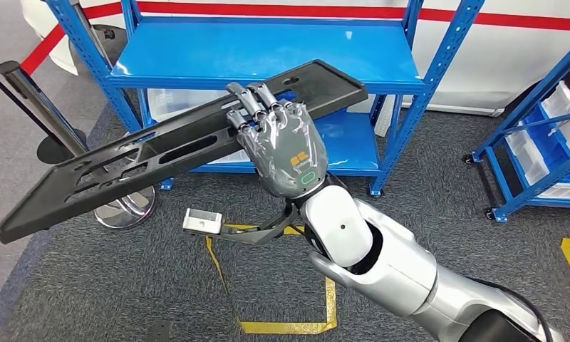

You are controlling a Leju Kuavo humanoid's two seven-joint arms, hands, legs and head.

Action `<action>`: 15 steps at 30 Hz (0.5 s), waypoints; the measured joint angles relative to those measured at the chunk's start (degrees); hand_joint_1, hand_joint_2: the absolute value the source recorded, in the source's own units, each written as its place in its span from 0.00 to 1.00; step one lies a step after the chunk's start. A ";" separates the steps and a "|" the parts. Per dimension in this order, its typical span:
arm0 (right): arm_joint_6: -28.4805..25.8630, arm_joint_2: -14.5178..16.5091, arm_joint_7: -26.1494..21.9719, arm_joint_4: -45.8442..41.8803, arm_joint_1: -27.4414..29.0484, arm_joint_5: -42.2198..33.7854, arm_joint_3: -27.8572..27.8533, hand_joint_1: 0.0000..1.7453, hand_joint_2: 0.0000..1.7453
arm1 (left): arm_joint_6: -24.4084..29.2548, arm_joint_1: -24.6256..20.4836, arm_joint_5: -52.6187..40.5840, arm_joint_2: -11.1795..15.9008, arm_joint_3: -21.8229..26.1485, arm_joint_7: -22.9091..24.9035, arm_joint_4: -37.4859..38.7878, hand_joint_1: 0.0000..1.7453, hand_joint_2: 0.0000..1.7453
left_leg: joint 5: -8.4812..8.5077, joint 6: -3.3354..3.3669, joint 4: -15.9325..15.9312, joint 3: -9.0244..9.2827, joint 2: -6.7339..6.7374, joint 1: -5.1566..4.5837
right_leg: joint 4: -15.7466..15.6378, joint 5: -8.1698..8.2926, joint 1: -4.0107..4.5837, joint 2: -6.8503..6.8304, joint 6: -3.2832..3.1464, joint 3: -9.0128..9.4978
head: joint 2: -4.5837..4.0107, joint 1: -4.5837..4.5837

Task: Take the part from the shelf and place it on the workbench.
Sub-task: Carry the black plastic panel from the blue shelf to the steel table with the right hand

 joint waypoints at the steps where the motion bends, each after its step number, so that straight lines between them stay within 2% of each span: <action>1: 0.03 0.01 0.02 0.00 -0.01 0.05 0.00 1.00 1.00 | 0.13 0.03 0.20 0.04 -0.01 -0.02 0.01 0.00 1.00 | -1.00 -0.29 0.52 -0.39 -0.11 0.01 | -0.52 0.76 -0.13 -0.16 -0.25 -0.31 | 0.00 -0.02; 2: 0.06 0.02 0.04 0.00 -0.03 0.08 0.00 1.00 1.00 | 0.29 0.10 0.49 0.07 -0.01 -0.09 0.01 0.00 1.00 | -3.00 -0.55 2.07 -0.98 -0.20 0.00 | -1.01 1.54 -0.36 -0.33 -0.54 -0.75 | 0.01 -0.10; 3: 0.09 0.04 0.07 0.00 -0.05 0.07 0.00 1.00 1.00 | 0.49 0.11 0.81 0.11 -0.01 -0.17 0.01 0.00 1.00 | -5.88 -0.76 4.80 -1.78 -0.24 0.14 | -1.17 2.23 -0.51 -0.47 -0.73 -1.37 | 0.01 -0.14; 4: 0.10 0.06 0.10 0.01 -0.05 0.01 0.00 1.00 1.00 | 0.67 0.14 1.13 0.13 -0.01 -0.25 0.01 0.00 1.00 | -8.64 -1.02 8.23 -2.58 -0.21 0.24 | -1.11 2.82 -0.56 -0.49 -0.88 -2.19 | 0.01 -0.20; 5: 0.10 0.07 0.11 0.04 -0.02 -0.11 0.00 1.00 1.00 | 0.79 0.12 1.41 0.22 -0.01 -0.29 0.01 0.00 1.00 | -10.50 -1.28 11.68 -3.13 -0.20 0.38 | -0.90 3.39 -0.60 -0.55 -0.92 -3.10 | 0.01 -0.24; 6: 0.10 0.08 0.13 0.08 0.05 -0.27 0.00 1.00 1.00 | 0.88 0.08 1.66 0.35 -0.01 -0.32 0.01 0.00 1.00 | -11.07 -1.53 14.25 -3.23 -0.19 0.50 | -0.64 3.95 -0.64 -0.59 -0.86 -4.08 | 0.00 -0.22; 7: 0.10 0.08 0.13 0.12 0.11 -0.46 0.00 1.00 1.00 | 0.93 0.03 1.89 0.52 -0.01 -0.32 0.01 0.00 1.00 | -10.30 -1.75 15.32 -2.66 -0.19 0.58 | -0.32 4.48 -0.72 -0.63 -0.76 -5.11 | 0.00 -0.22; 8: 0.09 0.08 0.13 0.15 0.17 -0.62 0.00 1.00 1.00 | 0.95 -0.01 2.08 0.71 -0.01 -0.31 0.01 0.00 1.00 | -8.64 -1.94 14.70 -1.31 -0.19 0.66 | 0.05 4.99 -0.84 -0.65 -0.59 -6.21 | 0.00 -0.24; 9: 0.09 0.08 0.13 0.15 0.20 -0.72 0.00 1.00 1.00 | 0.92 -0.04 2.21 0.86 -0.01 -0.30 0.01 0.00 1.00 | -7.01 -2.09 12.40 0.86 -0.18 0.75 | 0.48 5.47 -0.99 -0.61 -0.34 -7.30 | 0.00 -0.24; 10: 0.13 0.09 0.13 0.14 0.20 -0.80 0.00 1.00 1.00 | 0.62 -0.11 2.24 0.99 -0.01 -0.35 0.01 0.00 1.00 | -6.65 -2.21 8.86 3.57 -0.19 0.77 | 0.90 5.90 -1.06 -0.55 -0.02 -8.32 | 0.00 -0.28; 11: 0.24 0.09 0.15 0.13 0.22 -0.89 0.00 1.00 1.00 | 0.00 -0.17 2.19 1.15 -0.01 -0.54 0.01 0.00 1.00 | -7.08 -2.03 5.11 6.17 -0.28 0.67 | 1.31 6.32 -1.07 -0.50 0.34 -9.07 | 0.01 -0.24; 12: 0.44 0.07 0.17 0.11 0.22 -1.06 0.00 1.00 1.00 | -0.86 -0.21 2.14 1.27 -0.01 -0.83 0.01 0.00 1.00 | -8.00 -1.77 2.16 7.93 -0.37 0.55 | 1.54 6.74 -1.04 -0.47 0.71 -9.49 | 0.00 -0.19; 13: 0.70 0.05 0.19 0.06 0.21 -1.34 0.00 1.00 1.00 | -1.82 -0.25 2.11 1.38 -0.01 -1.13 0.01 0.00 1.00 | -8.92 -1.39 0.45 8.76 -0.44 0.37 | 1.56 7.19 -0.99 -0.47 1.04 -9.65 | 0.01 -0.23; 15: 1.21 -0.05 0.22 -0.01 0.18 -1.87 0.00 1.00 1.00 | -2.99 -0.19 2.20 1.54 -0.01 -1.55 0.01 0.00 1.00 | -8.51 -0.46 -0.12 8.44 -0.38 0.34 | 1.44 7.93 -0.98 -0.41 1.65 -9.70 | 0.00 -0.24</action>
